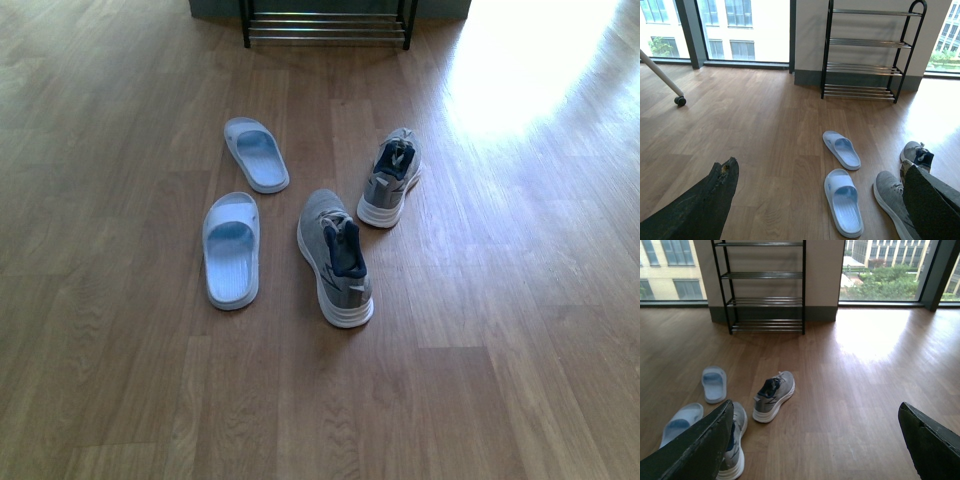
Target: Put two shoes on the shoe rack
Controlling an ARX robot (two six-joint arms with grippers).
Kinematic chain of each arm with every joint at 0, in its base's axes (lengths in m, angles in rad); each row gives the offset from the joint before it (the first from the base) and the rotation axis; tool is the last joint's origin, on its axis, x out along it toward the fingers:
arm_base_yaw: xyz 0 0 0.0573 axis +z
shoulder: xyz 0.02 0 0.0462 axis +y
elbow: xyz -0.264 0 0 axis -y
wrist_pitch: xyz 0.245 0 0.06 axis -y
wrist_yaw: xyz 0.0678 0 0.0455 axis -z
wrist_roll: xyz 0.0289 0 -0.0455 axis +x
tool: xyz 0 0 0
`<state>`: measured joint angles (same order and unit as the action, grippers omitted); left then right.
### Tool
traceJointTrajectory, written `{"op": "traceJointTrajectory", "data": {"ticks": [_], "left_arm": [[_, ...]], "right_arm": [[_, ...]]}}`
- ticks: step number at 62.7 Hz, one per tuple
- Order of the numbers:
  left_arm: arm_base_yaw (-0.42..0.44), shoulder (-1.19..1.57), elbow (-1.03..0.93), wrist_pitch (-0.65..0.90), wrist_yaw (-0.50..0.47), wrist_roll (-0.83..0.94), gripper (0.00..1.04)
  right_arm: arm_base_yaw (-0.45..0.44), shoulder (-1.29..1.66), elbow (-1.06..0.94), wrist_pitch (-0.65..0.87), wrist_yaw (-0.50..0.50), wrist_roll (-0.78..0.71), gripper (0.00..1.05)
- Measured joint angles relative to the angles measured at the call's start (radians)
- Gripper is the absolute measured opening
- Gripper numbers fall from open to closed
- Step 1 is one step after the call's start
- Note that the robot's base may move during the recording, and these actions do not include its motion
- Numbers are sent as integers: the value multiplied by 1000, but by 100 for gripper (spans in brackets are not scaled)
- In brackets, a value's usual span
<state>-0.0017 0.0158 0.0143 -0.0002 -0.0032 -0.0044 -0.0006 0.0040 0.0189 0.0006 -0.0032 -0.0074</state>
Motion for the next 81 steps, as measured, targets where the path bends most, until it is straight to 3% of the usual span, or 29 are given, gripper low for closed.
{"op": "traceJointTrajectory", "data": {"ticks": [74, 75, 77, 79, 81], "left_arm": [[0, 0, 0, 0, 2, 0, 95], [-5, 5, 2, -5, -18, -5, 95], [-40, 44, 26, -65, -148, -56, 95], [-111, 156, 74, -124, -340, -170, 95], [-144, 269, 113, -115, -467, -240, 95]], "right_arm": [[0, 0, 0, -1, 6, 0, 96], [0, 0, 0, -1, 6, 0, 96], [0, 0, 0, -1, 6, 0, 96], [0, 0, 0, -1, 6, 0, 96], [0, 0, 0, -1, 7, 0, 96]]}}
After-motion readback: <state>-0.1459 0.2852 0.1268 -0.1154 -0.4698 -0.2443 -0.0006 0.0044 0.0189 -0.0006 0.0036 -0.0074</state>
